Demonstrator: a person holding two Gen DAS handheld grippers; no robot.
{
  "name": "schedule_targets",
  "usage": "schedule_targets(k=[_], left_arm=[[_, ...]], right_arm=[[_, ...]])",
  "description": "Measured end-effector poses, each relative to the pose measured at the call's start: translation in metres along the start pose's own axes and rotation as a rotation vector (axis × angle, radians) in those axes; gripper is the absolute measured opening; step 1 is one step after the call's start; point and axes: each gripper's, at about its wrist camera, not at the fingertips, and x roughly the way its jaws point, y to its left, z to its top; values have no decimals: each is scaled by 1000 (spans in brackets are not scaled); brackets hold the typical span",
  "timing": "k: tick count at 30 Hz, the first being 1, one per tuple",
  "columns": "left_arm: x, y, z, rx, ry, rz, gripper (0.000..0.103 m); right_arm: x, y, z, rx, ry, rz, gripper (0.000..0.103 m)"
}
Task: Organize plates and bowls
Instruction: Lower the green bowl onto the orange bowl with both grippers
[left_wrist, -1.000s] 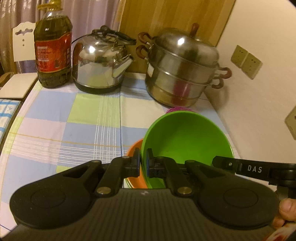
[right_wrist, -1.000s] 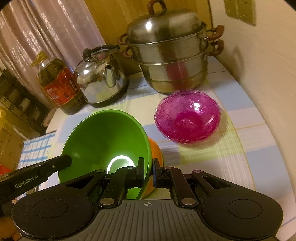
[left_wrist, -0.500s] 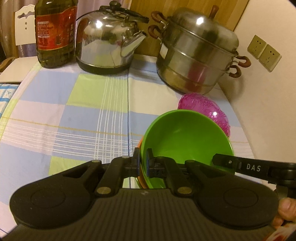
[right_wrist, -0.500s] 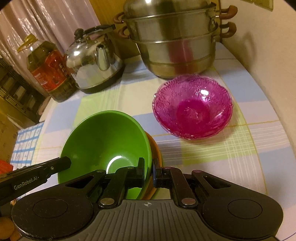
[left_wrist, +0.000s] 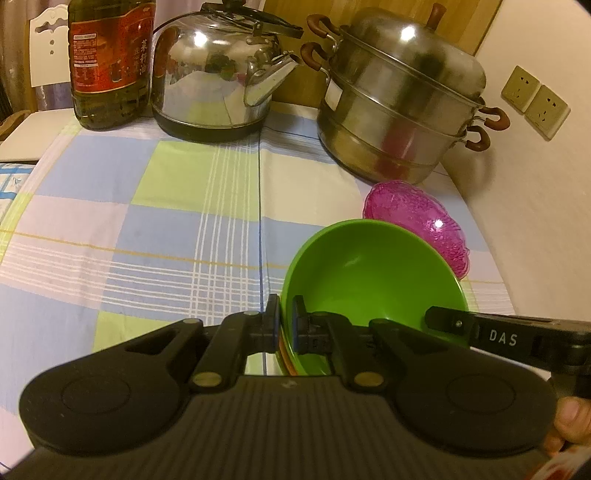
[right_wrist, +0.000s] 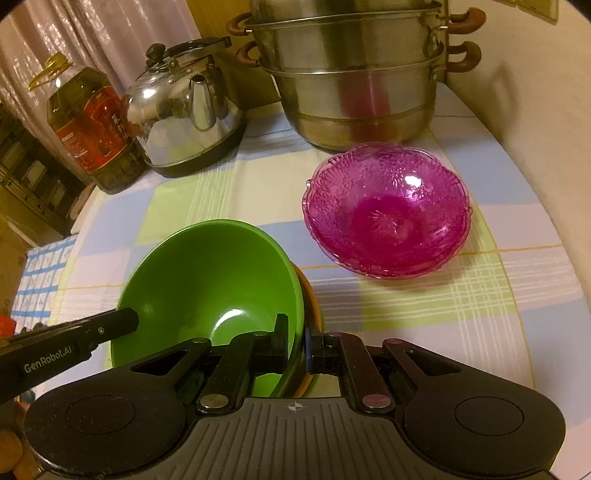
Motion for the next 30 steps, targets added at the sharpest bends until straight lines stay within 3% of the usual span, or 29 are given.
schedule_targets(k=[12, 16, 19, 30], left_arm=[[3, 1, -2, -4, -4, 14, 9], [-2, 4, -4, -18, -21, 18, 19], [-6, 7, -4, -33, -34, 15, 20], [-20, 12, -7, -73, -74, -4, 35]], right_arm=[[0, -1, -1, -19, -12, 21, 12], [-4, -3, -1, -8, -31, 36, 18], [-10, -4, -1, -4, -59, 43, 26], [-23, -32, -4, 97, -123, 88, 25]])
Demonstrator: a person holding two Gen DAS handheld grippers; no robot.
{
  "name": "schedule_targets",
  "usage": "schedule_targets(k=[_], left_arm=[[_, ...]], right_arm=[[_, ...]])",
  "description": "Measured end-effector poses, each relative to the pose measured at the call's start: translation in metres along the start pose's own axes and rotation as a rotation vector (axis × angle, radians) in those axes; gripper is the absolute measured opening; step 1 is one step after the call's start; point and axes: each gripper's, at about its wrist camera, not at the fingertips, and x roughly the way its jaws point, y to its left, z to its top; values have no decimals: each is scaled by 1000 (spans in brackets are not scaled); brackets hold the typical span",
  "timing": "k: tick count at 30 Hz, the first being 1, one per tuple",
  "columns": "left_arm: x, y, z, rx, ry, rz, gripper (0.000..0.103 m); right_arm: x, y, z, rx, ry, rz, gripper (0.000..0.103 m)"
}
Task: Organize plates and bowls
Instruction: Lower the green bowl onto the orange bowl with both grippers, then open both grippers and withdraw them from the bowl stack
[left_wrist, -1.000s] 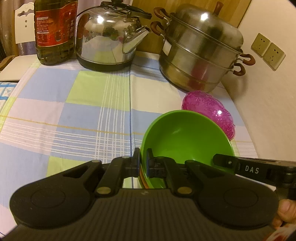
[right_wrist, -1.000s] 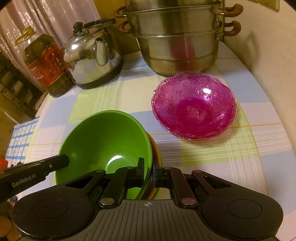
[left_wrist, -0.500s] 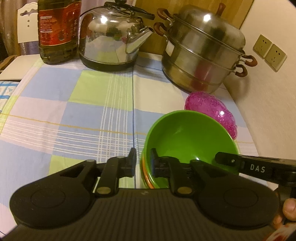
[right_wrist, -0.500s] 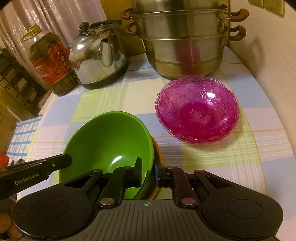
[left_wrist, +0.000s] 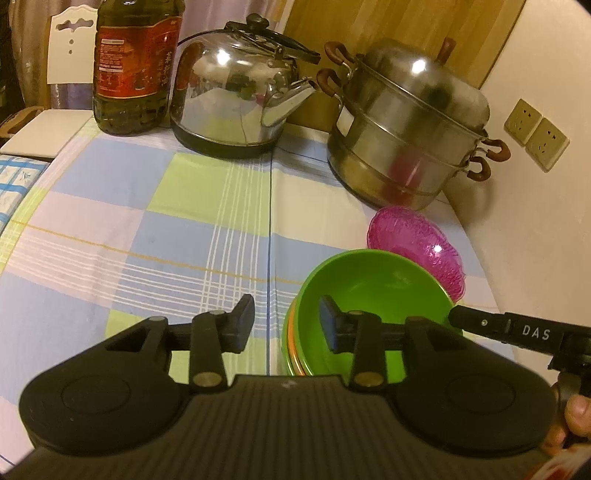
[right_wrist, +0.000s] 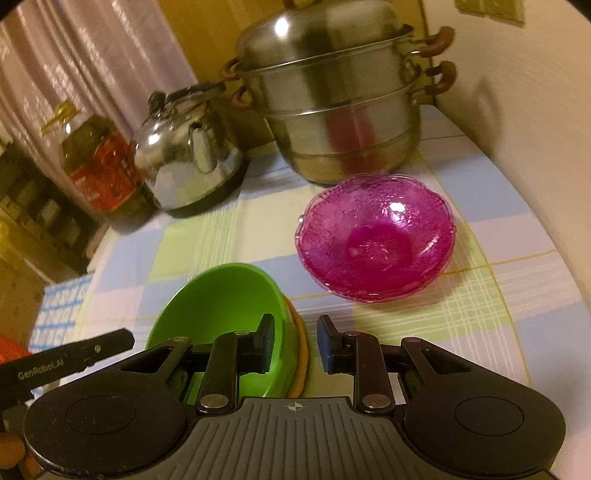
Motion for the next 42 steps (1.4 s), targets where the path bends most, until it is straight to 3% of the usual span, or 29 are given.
schedule_targets(k=[5, 23, 27, 31, 35, 42], left_arm=[[1, 1, -2, -14, 3, -5, 37], [-4, 1, -9, -18, 11, 10, 41], [-14, 1, -15, -23, -14, 36, 52], [-28, -1, -26, -7, -57, 64, 55], [-43, -4, -37, 7, -80, 73, 55], [-67, -5, -60, -41, -61, 5, 55]], right_arm=[[5, -4, 1, 24, 19, 49, 5], [12, -12, 0, 79, 77, 50, 5], [0, -10, -6, 79, 62, 43, 12], [-17, -12, -18, 118, 43, 47, 38], [-32, -11, -33, 140, 45, 50, 40], [-63, -5, -62, 128, 35, 29, 41]])
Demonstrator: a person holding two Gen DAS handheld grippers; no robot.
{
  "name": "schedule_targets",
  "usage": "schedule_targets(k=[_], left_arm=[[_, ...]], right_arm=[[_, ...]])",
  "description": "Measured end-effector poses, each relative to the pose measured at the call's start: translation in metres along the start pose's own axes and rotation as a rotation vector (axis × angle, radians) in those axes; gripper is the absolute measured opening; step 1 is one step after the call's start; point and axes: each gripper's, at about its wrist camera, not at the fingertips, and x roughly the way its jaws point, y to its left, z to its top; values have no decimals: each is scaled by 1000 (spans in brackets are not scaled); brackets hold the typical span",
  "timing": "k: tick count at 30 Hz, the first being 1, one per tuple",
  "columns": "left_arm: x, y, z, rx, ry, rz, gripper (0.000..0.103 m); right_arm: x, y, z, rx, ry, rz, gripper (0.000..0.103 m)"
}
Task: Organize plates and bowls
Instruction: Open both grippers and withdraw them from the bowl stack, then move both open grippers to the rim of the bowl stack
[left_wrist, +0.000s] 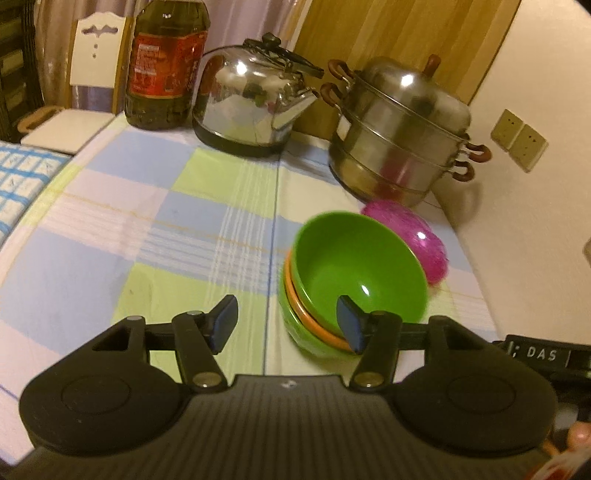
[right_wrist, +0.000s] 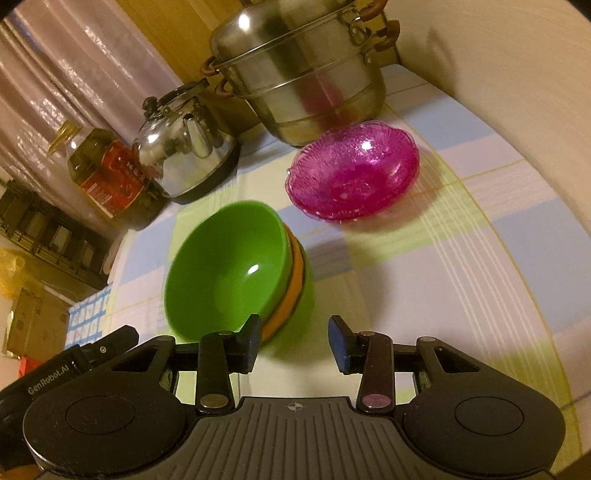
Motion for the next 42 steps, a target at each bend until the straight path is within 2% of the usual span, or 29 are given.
schedule_targets(k=[5, 6, 10, 17, 23, 25, 35, 42], left_arm=[[-18, -4, -17, 14, 9, -15, 55], [-22, -5, -20, 29, 10, -11, 57], [-39, -12, -33, 81, -13, 37, 75], [-53, -12, -43, 82, -3, 33, 78], [-57, -13, -51, 83, 9, 66, 79], [-56, -12, -52, 80, 23, 57, 86], [-51, -19, -55, 108, 45, 43, 86], [-50, -31, -53, 211, 25, 41, 82]], right_arm=[[-20, 5, -21, -35, -14, -29, 41], [-23, 6, -25, -42, -13, -36, 41], [-32, 5, -40, -51, -4, -60, 42], [-43, 6, -64, -65, 17, -73, 45], [-48, 8, -75, -90, 27, -89, 58], [-48, 7, -77, -89, 34, -90, 62], [-49, 10, -80, -143, 28, -168, 63], [-49, 6, -78, -127, 29, -177, 63]])
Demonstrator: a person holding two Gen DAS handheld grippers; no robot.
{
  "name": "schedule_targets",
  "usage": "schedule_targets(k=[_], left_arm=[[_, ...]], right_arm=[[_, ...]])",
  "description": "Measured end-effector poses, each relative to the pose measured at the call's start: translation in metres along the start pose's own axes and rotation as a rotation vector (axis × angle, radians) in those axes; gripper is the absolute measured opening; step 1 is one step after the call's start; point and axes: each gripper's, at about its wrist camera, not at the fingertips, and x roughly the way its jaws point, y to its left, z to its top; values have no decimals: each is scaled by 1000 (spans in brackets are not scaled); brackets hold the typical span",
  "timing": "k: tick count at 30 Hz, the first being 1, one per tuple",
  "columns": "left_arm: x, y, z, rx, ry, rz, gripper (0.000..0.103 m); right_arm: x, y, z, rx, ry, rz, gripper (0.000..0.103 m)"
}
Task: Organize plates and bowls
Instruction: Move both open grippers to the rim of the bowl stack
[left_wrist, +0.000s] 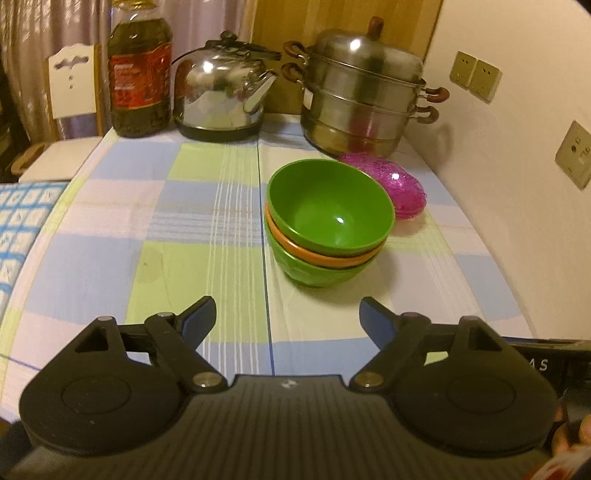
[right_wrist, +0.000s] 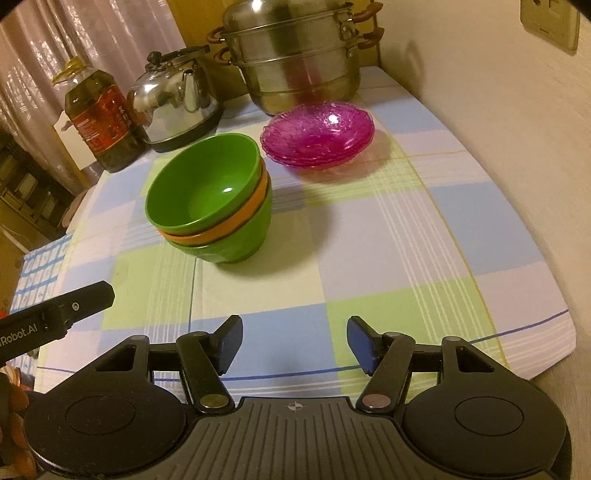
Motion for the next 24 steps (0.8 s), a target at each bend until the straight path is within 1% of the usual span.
schedule_targets(k=[3, 7, 11, 19, 22, 24], left_arm=[[3, -1, 2, 15, -5, -3, 81], [8, 1, 7, -3, 3, -6, 81], [14, 10, 15, -54, 5, -35, 81], [39, 31, 51, -154, 29, -64, 80], [54, 37, 64, -196, 43, -87, 80], [63, 39, 71, -202, 49, -87, 80]], right_arm=[[0, -2, 1, 8, -2, 0, 63], [3, -8, 6, 34, 1, 4, 63], [3, -13, 16, 76, -11, 25, 63], [12, -21, 59, 172, -36, 119, 63], [21, -18, 75, 171, -30, 140, 63], [26, -15, 84, 167, -36, 145, 63]])
